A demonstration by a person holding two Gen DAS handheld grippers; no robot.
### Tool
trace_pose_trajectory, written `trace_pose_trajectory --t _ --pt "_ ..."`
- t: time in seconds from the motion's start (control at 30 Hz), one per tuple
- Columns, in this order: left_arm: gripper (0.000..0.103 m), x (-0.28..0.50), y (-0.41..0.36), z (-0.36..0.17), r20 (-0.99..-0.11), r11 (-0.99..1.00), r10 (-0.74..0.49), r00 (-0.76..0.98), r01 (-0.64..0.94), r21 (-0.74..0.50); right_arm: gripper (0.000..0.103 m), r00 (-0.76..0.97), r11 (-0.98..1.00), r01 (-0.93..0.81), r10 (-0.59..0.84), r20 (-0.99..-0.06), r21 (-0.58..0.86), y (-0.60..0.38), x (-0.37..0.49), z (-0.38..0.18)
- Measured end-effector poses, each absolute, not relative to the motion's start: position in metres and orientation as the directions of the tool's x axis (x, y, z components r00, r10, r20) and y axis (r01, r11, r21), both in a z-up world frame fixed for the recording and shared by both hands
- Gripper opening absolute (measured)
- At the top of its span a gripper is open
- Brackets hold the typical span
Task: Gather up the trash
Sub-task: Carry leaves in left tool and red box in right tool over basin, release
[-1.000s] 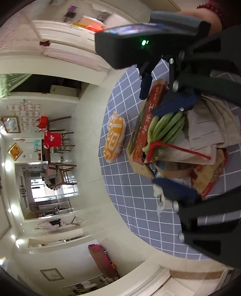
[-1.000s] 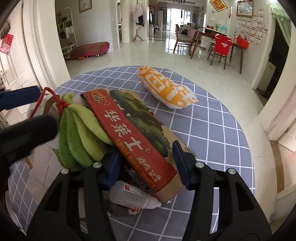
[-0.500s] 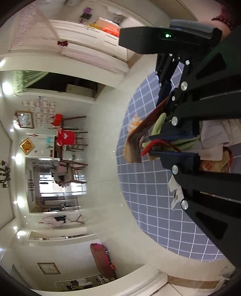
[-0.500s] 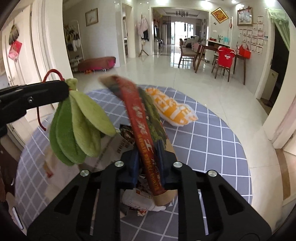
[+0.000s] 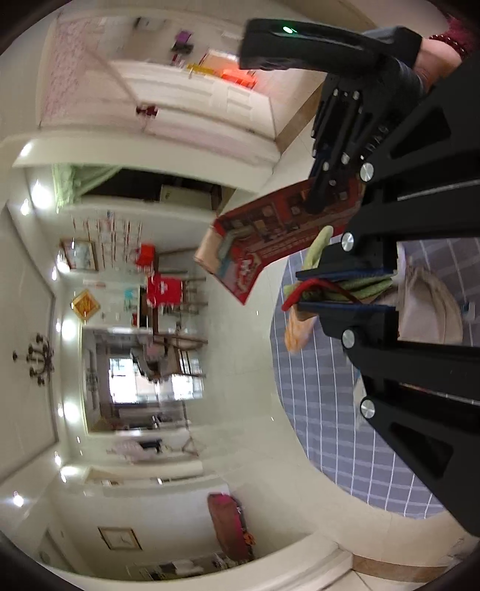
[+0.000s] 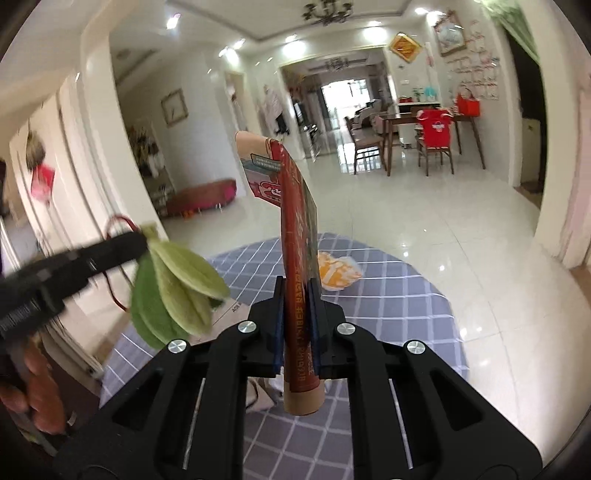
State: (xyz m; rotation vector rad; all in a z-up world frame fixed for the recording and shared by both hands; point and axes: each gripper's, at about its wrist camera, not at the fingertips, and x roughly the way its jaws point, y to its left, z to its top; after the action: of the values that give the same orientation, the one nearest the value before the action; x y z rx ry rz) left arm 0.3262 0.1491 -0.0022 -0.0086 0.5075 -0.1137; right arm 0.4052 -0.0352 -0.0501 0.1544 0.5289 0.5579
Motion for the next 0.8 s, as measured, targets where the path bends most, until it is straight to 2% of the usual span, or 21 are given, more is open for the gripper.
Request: trace_pose_trajectory --t 0.23,0.47,0.63,0.7,0.73,0.77,0.8 --pt "0.01 0.328 0.023 -0.03 -0.55 0.942 -0.291 0.783 0.334 -0.024 0.011 0.813 0.897 -0.272 0.408 -0.416 0.348 -0.157 0.351 -0.059" --pt "0.01 0.348 -0.125 -0.113 -0.701 0.846 -0.4 0.591 0.532 -0.033 0.011 0.809 0.947 0.058 0.141 -0.57 0.317 -0.284 0.304 -0.135" --pt "0.011 0.375 -0.2 -0.181 -0.797 0.806 -0.398 0.455 0.589 -0.066 0.011 0.765 0.919 0.216 0.051 -0.642 0.33 -0.342 0.292 -0.188" --pt "0.014 0.385 -0.215 -0.196 -0.813 0.804 -0.398 0.424 0.589 -0.086 0.011 0.749 0.908 0.266 0.018 -0.663 0.324 -0.359 0.289 -0.205" --pt "0.02 0.392 -0.223 -0.206 -0.826 0.799 -0.411 0.385 0.589 -0.123 0.011 0.743 0.903 0.279 0.013 -0.669 0.328 -0.364 0.288 -0.212" --pt "0.038 0.396 -0.229 -0.215 -0.842 0.801 -0.407 0.354 0.581 -0.143 0.011 0.736 0.893 0.297 0.012 -0.677 0.339 -0.371 0.289 -0.22" --pt "0.047 0.402 -0.235 -0.223 -0.856 0.815 -0.384 0.345 0.562 -0.139 0.011 0.731 0.888 0.307 0.011 -0.682 0.343 -0.373 0.29 -0.227"
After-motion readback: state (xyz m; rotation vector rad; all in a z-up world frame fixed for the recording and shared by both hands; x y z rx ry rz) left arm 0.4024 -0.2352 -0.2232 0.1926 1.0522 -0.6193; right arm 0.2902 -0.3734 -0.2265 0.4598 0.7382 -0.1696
